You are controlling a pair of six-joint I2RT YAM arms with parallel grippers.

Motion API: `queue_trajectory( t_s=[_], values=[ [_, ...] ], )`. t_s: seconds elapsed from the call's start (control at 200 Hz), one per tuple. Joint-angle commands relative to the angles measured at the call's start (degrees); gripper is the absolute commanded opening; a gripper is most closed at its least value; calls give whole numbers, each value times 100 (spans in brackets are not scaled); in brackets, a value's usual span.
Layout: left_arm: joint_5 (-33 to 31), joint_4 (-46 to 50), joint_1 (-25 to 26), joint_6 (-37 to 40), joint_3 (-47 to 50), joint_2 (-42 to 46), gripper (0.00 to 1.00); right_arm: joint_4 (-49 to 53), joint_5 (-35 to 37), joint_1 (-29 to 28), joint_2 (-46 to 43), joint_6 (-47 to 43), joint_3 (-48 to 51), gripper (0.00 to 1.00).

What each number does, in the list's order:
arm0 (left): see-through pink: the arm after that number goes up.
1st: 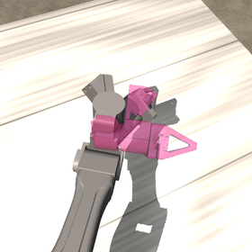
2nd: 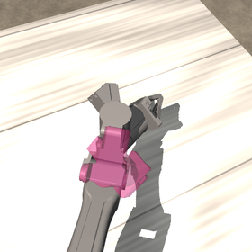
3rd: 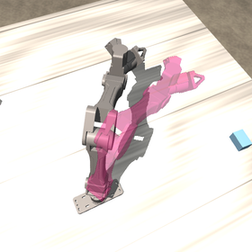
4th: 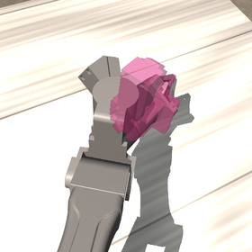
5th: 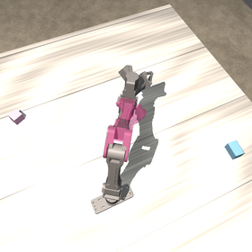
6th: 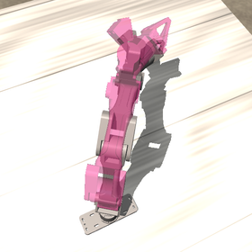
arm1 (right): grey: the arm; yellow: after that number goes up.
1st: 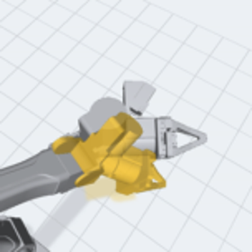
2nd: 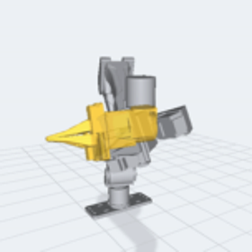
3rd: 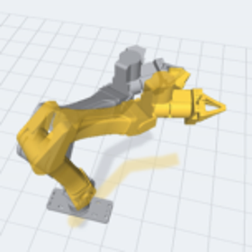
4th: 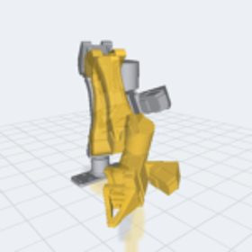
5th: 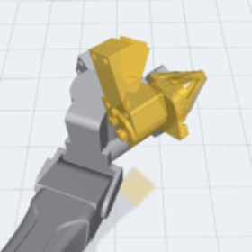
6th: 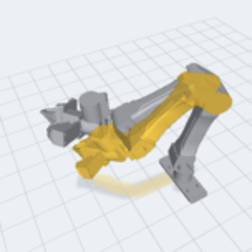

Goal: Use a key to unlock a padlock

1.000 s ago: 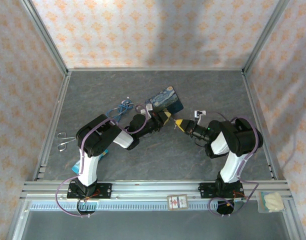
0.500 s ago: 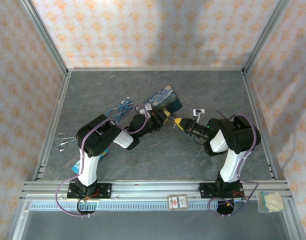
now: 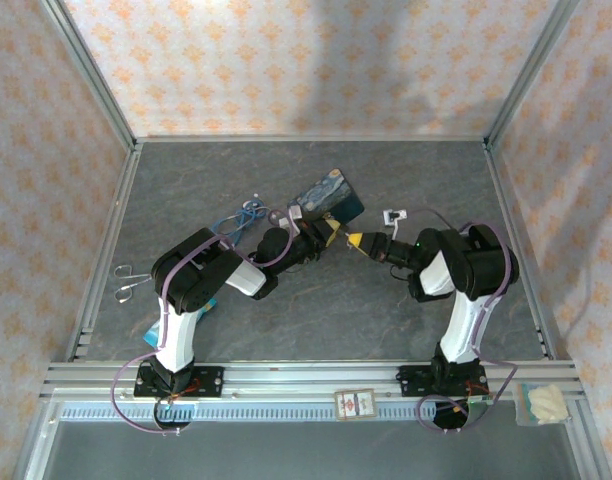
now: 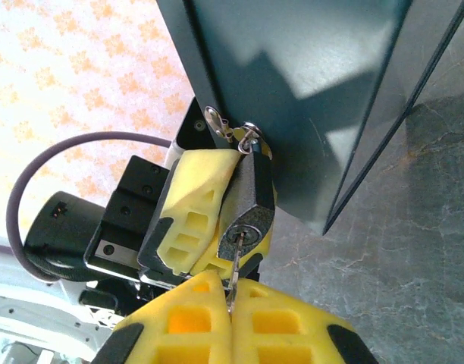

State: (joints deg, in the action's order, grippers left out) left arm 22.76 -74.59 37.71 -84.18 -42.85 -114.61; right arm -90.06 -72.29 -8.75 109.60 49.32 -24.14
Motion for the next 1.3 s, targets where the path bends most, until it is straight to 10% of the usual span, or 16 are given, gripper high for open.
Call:
queue_trajectory(
  t_s=[0.0,0.591,1.291],
  values=[
    [986,-899,235,-179,56,316,0,284,-50,65,-176,-589,-205,0],
    [914,-1089,253,-170,-98,224,0,-1588,1322,-114,623,2043,-2,0],
    [1043,-1017,326,-424,-200,392,0,-957,816,-247,404,359,-91,0]
  ],
)
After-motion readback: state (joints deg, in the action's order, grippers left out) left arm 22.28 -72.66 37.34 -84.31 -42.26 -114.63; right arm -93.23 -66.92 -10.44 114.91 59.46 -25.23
